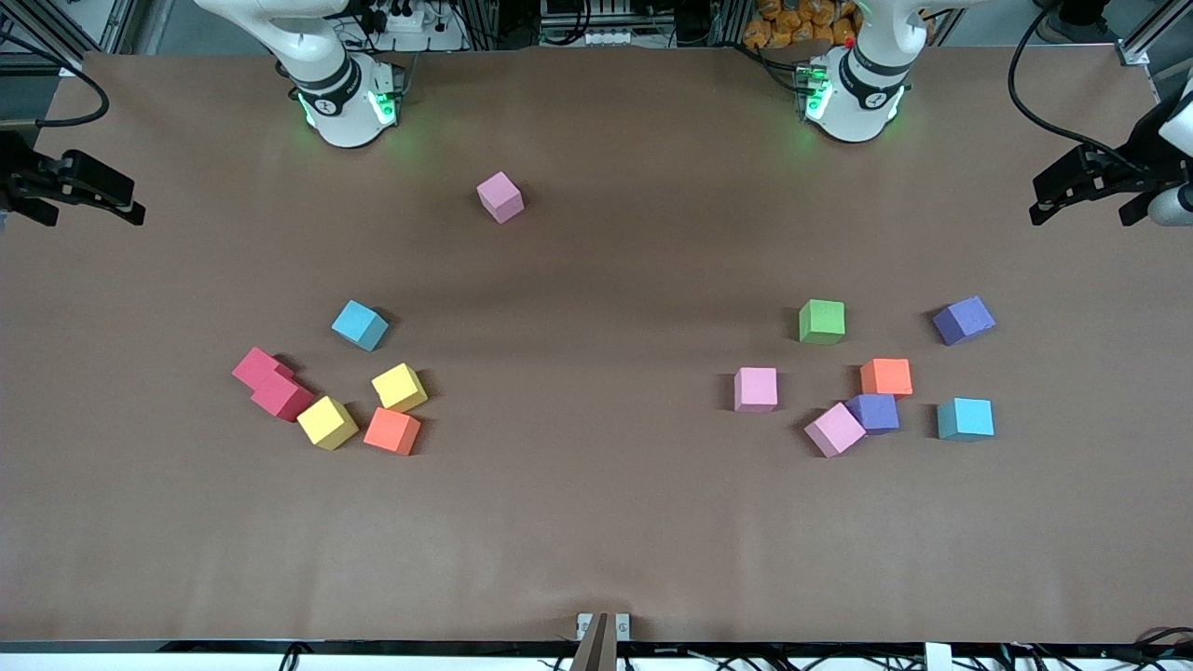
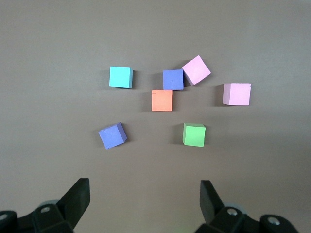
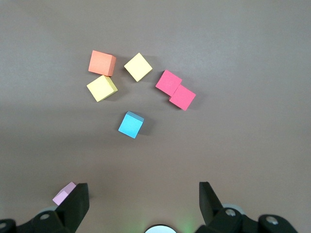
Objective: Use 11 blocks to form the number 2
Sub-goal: 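Reach the green cube with the left gripper while the right gripper reaches cyan, then grasp the green cube with the left gripper while the right gripper grasps cyan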
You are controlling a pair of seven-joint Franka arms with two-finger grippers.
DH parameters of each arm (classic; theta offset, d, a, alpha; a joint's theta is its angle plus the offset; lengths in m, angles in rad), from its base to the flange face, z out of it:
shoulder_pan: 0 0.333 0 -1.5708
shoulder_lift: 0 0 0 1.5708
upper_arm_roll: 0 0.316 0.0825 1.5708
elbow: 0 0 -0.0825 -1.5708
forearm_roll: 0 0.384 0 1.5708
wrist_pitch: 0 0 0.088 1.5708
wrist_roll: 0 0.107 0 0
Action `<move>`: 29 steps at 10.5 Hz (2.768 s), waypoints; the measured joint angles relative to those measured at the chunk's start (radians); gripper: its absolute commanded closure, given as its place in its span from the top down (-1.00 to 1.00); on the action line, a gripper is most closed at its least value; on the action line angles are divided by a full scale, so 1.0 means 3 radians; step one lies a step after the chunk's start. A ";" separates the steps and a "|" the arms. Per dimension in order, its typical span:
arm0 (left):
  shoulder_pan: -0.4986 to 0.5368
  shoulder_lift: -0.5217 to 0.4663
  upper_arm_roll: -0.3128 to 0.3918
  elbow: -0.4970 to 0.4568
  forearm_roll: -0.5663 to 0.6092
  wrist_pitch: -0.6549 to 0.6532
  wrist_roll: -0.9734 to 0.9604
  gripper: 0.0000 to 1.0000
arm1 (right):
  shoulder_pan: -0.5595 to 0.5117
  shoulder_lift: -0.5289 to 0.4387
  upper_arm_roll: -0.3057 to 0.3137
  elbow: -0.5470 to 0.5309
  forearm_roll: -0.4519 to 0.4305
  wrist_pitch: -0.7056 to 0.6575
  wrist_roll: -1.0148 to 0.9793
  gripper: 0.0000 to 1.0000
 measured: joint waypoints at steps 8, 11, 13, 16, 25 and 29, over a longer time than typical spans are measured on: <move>-0.0012 0.0135 -0.0004 -0.0022 -0.0004 -0.0013 0.0000 1.00 | 0.0014 0.0018 0.0003 -0.0035 0.0000 -0.0012 0.0000 1.00; -0.0021 0.0341 -0.0006 -0.0031 -0.0010 -0.0009 0.0000 1.00 | 0.0096 0.0226 0.0005 -0.0150 0.0000 0.0117 -0.0001 1.00; -0.0028 0.0455 -0.0009 -0.0165 -0.0018 0.0054 0.0000 1.00 | 0.0155 0.0428 0.0006 -0.0224 0.0003 0.0212 -0.0002 1.00; -0.0038 0.0506 -0.0069 -0.0932 -0.0028 0.0818 0.0000 1.00 | 0.0259 0.0541 0.0011 -0.0603 0.0005 0.0493 -0.0194 1.00; -0.0149 0.1287 -0.0305 -0.1427 -0.0030 0.2070 -0.0158 1.00 | 0.0581 0.0552 0.0030 -0.1801 0.0005 0.1737 -0.1391 1.00; -0.0183 0.1361 -0.0315 -0.1429 -0.0030 0.2086 -0.0312 1.00 | 0.0631 0.0579 0.0031 -0.2039 0.0005 0.2142 -0.1686 1.00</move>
